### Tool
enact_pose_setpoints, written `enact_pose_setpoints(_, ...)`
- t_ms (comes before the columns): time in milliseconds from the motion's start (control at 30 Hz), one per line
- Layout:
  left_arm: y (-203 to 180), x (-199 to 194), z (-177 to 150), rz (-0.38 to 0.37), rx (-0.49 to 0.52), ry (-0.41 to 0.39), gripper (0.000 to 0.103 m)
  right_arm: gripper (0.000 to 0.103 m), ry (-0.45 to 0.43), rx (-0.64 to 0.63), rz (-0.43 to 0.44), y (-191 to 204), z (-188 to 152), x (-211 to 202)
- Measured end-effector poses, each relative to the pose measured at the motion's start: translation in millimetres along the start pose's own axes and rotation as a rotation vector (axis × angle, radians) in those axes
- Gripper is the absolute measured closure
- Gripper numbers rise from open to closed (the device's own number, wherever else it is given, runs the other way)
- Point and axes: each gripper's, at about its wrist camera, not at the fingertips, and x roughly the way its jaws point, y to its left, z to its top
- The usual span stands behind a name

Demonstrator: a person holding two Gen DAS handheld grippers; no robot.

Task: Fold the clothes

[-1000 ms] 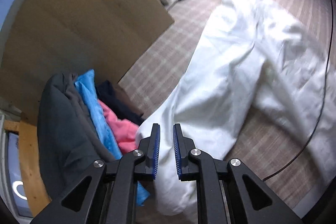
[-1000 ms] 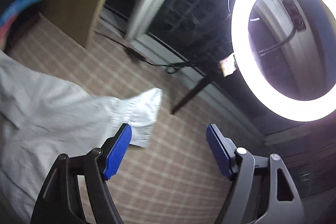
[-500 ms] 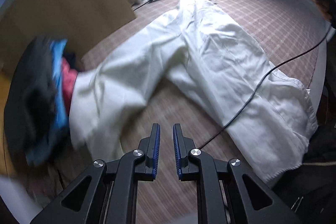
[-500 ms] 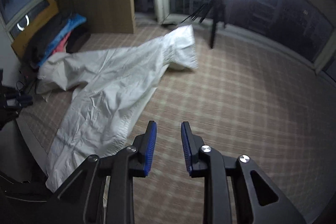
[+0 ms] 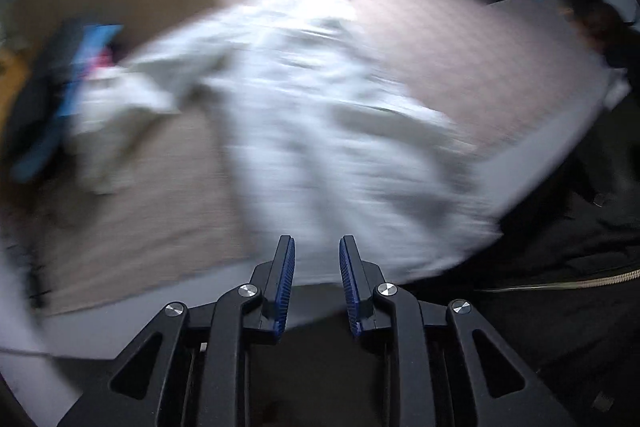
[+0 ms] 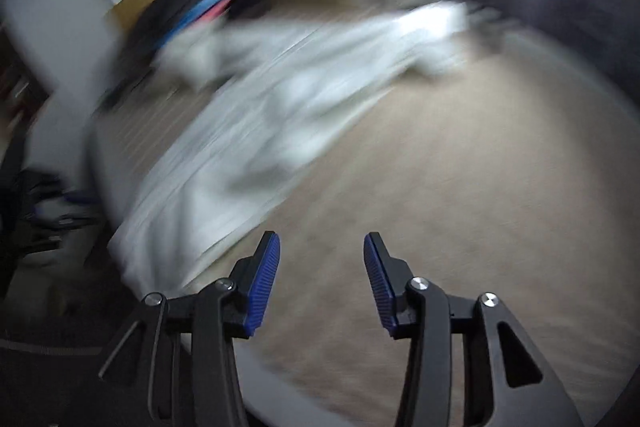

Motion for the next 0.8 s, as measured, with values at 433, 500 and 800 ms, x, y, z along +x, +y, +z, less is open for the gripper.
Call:
enact_pose_setpoints(433,-14,34,10,0.068,-0.054,0.059,0.073,0.060,0.011,0.077,0.136,32,3,69)
enact_pose_setpoints(500,-22,26,9,0.046,-0.021,0.031,0.071,0.060,-0.039,0.102,0.050,8,25,65)
enact_pose_setpoints(800,-82,34,17,-0.152,-0.005,-0.008,0.069,0.060,0.042,0.226,0.104,-53,109,130)
